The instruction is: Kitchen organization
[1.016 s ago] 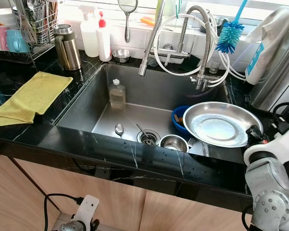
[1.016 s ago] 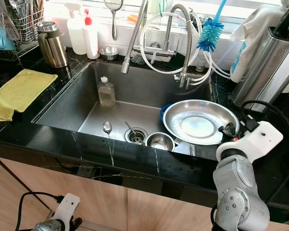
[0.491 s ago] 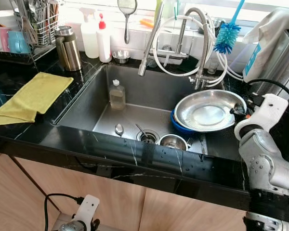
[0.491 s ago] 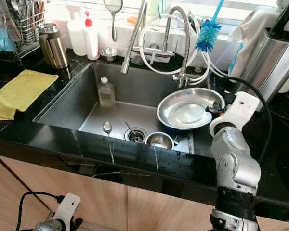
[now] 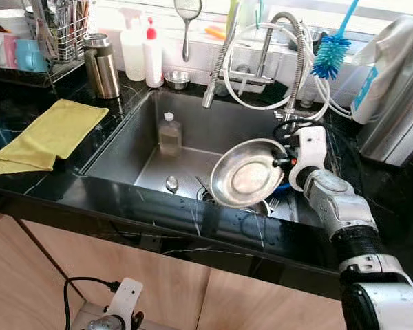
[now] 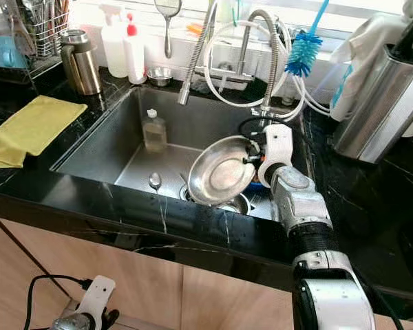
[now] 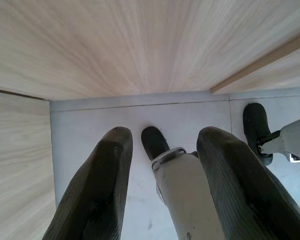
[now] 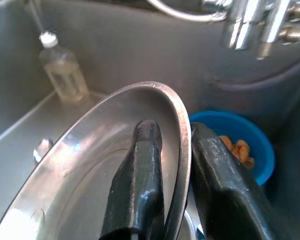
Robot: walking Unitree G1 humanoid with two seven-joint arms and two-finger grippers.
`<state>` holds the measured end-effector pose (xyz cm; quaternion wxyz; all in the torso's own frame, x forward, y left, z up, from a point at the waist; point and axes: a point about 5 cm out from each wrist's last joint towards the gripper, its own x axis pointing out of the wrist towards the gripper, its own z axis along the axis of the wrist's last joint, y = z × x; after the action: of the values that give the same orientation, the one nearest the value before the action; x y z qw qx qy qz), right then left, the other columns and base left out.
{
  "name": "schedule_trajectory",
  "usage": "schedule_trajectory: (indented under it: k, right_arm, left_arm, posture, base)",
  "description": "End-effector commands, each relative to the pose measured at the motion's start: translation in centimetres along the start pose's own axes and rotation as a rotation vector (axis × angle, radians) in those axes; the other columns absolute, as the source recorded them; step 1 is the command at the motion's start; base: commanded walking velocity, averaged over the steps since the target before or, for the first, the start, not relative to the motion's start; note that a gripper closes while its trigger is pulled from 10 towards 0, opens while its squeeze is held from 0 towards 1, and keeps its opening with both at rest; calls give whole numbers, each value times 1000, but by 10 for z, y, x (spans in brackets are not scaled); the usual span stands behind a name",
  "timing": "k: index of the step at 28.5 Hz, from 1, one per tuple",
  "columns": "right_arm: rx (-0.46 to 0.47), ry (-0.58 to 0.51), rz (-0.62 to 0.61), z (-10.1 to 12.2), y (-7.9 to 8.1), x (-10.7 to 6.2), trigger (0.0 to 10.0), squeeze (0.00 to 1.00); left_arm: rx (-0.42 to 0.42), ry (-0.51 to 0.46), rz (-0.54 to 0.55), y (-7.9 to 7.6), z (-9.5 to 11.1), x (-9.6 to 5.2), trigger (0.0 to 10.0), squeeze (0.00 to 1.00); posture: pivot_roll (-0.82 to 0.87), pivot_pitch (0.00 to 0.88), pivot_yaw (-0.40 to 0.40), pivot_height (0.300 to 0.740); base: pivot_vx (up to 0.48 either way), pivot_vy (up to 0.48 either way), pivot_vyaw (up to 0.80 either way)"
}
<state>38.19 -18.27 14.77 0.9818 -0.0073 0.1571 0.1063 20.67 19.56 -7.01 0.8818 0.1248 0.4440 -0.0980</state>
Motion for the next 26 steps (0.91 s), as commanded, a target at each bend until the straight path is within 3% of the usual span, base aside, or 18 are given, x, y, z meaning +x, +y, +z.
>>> schedule_trajectory:
  k: [1,6,18,19,21,25,26]
  right_arm:
    - [-43,-17,-2,9,-6,1,10000,0]
    - [-147,55,-36,1,-17,4,10000,0]
    - [-169,101,-18,-11,-19,6,10000,0]
    - [-167,100,-16,-12,-18,7,10000,929]
    - [-167,100,-17,-13,-17,7,10000,980]
    - [-160,97,-21,-14,-16,8,10000,863]
    - [-160,96,-21,-15,-16,8,10000,514]
  left_arm:
    - [-18,1,1,-1,0,0,10000,0]
    - [-22,-1,4,0,0,0,10000,0]
    - [-23,0,7,0,0,0,10000,0]
    - [-23,1,6,0,0,0,10000,0]
    - [-22,1,6,0,0,0,10000,0]
    - [-22,2,4,0,-1,0,10000,0]
    - [-21,2,4,0,0,0,10000,0]
  posture:
    - [56,13,-122,740]
    - [63,12,-121,740]
    - [71,19,-123,740]
    - [69,20,-123,740]
    - [70,20,-123,740]
    - [72,18,-123,740]
    - [74,17,-124,740]
  base:
    - [0,0,0]
    - [0,0,0]
    - [0,0,0]
    - [0,0,0]
    - [0,0,0]
    - [0,0,0]
    - [0,0,0]
